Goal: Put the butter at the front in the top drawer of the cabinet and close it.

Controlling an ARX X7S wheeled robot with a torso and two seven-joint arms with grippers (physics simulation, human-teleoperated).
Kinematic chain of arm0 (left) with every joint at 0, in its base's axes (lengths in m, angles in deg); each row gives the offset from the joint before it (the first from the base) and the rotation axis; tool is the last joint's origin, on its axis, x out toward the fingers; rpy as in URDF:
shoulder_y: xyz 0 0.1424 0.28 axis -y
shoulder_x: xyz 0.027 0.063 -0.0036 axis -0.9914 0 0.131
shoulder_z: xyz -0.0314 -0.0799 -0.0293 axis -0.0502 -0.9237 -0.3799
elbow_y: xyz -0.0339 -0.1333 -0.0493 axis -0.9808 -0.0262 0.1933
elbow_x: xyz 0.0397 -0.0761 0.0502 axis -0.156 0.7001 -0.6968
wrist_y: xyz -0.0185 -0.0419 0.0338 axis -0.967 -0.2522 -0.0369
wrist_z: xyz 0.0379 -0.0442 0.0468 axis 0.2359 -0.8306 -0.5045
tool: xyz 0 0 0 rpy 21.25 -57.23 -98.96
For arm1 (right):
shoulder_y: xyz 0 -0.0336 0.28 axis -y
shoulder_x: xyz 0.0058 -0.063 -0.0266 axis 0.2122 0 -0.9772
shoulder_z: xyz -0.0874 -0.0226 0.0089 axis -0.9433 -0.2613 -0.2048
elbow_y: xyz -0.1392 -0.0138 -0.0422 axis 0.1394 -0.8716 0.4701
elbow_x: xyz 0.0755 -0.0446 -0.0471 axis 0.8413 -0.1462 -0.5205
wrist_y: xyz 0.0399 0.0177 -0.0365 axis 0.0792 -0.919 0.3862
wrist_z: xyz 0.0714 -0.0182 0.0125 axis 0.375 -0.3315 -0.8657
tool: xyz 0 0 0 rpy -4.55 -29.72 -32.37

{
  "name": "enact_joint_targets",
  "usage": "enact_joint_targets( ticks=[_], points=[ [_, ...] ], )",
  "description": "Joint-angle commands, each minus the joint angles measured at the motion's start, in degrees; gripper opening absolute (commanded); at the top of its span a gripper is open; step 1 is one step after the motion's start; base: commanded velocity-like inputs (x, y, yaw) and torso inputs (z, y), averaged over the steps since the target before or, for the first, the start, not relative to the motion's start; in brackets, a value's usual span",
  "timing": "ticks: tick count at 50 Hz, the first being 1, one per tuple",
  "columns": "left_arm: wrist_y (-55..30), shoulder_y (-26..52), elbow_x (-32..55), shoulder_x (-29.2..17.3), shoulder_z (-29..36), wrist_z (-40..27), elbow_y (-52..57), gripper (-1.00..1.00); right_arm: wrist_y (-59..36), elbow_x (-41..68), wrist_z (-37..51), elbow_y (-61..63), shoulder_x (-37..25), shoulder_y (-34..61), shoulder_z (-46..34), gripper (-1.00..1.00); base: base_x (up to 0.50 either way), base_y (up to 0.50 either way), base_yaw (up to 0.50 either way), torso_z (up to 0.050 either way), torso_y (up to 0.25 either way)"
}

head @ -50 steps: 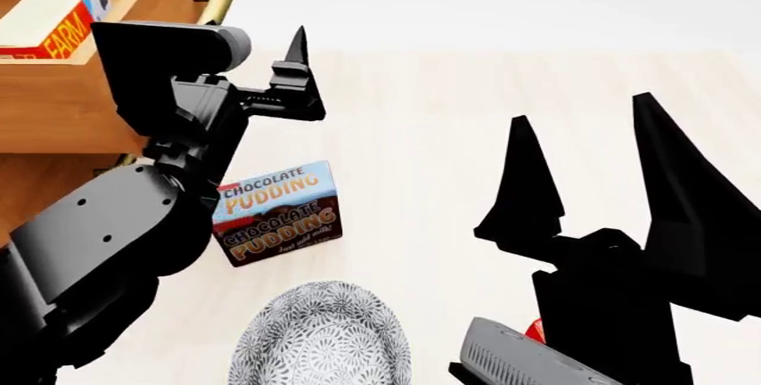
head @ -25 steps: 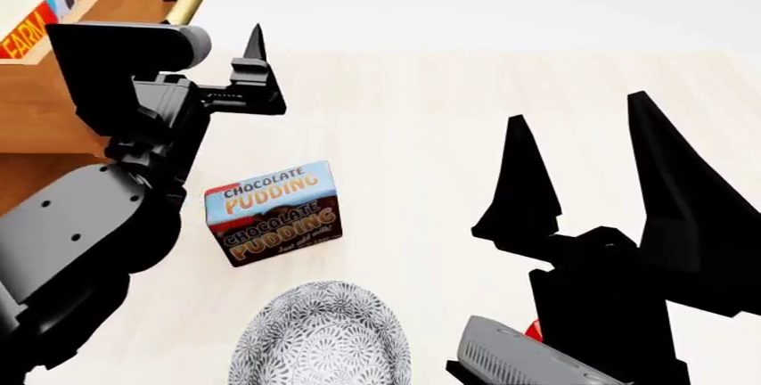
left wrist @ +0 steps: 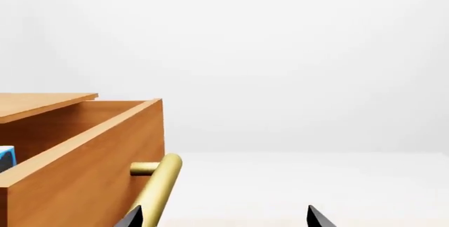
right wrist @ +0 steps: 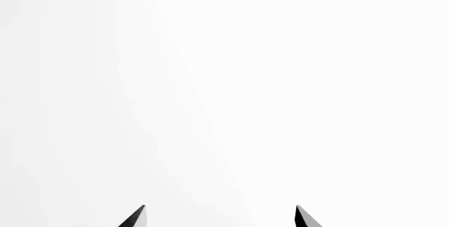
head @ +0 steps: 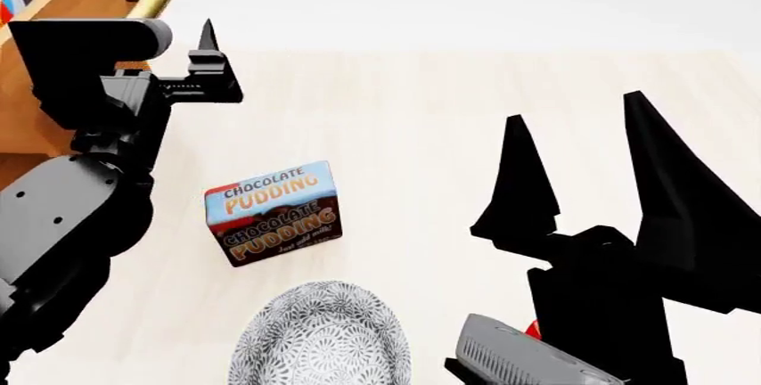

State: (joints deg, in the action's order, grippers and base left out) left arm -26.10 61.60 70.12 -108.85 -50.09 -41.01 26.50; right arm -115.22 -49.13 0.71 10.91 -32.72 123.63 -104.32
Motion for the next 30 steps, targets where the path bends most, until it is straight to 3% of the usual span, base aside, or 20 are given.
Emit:
enact_joint_targets(
  ticks=[1,14,30],
  points=[
    [0.7,0.1,-0.7,-0.4,-0.6,0.2,-5.7,1.00,0.6,0.4,0.2,-0.4,0.0,-0.4,0.6,1.00,0.00,0.00,0.00,0.000,0.000],
    [0.5,-0.1,-1.0,-2.1,-1.4,0.2,-8.0,1.00,1.3,0.9,0.3,-1.0,0.0,-0.6,1.3,1.00,0.00,0.00,0.00,0.000,-0.002],
    [0.5,-3.4,1.3,-7.7,-5.0,-3.9,-6.0,1.00,1.2,0.1,-0.8,-0.9,0.2,-0.4,1.4,1.00,0.00,0.00,0.00,0.000,-0.001]
  ],
)
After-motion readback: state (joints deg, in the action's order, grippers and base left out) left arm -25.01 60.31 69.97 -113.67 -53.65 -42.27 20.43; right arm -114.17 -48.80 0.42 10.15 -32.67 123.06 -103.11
